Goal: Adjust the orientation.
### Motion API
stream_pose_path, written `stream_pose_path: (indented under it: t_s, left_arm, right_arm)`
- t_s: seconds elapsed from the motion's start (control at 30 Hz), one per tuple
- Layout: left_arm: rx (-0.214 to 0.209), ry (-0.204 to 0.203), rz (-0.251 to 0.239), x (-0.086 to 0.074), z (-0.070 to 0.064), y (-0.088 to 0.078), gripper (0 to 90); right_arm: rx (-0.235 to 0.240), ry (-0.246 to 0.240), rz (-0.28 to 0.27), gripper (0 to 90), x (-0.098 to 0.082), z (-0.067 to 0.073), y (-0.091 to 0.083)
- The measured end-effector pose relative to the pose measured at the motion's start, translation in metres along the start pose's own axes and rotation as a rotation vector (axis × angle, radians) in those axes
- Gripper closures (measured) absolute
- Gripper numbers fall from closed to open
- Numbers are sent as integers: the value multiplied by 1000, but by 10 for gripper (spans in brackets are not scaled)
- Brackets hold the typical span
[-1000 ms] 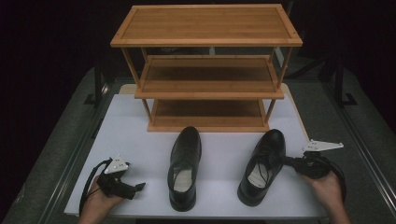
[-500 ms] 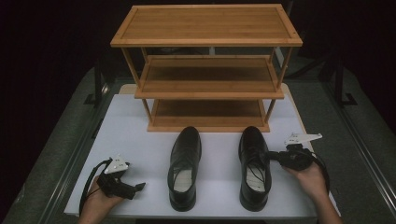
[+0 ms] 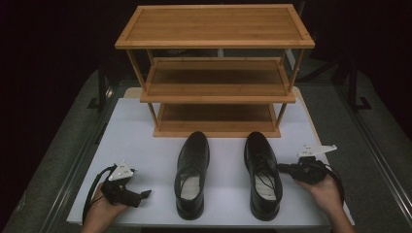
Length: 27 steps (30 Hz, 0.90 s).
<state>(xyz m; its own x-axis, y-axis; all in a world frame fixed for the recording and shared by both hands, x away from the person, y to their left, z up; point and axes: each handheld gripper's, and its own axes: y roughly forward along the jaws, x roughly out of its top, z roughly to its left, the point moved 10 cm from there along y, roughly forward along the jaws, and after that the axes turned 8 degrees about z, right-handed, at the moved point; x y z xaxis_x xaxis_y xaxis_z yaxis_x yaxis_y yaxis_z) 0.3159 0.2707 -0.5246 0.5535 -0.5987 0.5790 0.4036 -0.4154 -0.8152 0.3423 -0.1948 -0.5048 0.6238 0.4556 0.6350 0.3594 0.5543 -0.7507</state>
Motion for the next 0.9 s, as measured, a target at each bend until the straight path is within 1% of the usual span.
stream_pose_path:
  t_s: [0.13, 0.2, 0.27, 0.43, 0.63, 0.77, 0.9]
  left_arm:
    - [0, 0, 1, 0, 0, 0, 0]
    - [0, 0, 0, 0, 0, 0, 0]
    - [1, 0, 0, 0, 0, 0, 0]
    - [0, -1, -1, 0, 0, 0, 0]
    - [0, 0, 0, 0, 0, 0, 0]
    - [0, 0, 1, 0, 0, 0, 0]
    - [0, -2, 0, 0, 0, 0, 0]
  right_arm:
    - [4, -3, 14, 898, -9, 6, 0]
    - [12, 4, 17, 898, -12, 7, 1]
    - [12, 5, 41, 898, -15, 7, 3]
    - [18, 2, 29, 898, -14, 9, 5]
    - [35, -13, 34, 898, -8, 18, 11]
    - [56, -22, 35, 898, -11, 25, 9]
    - [52, -29, 26, 898, -12, 30, 8]
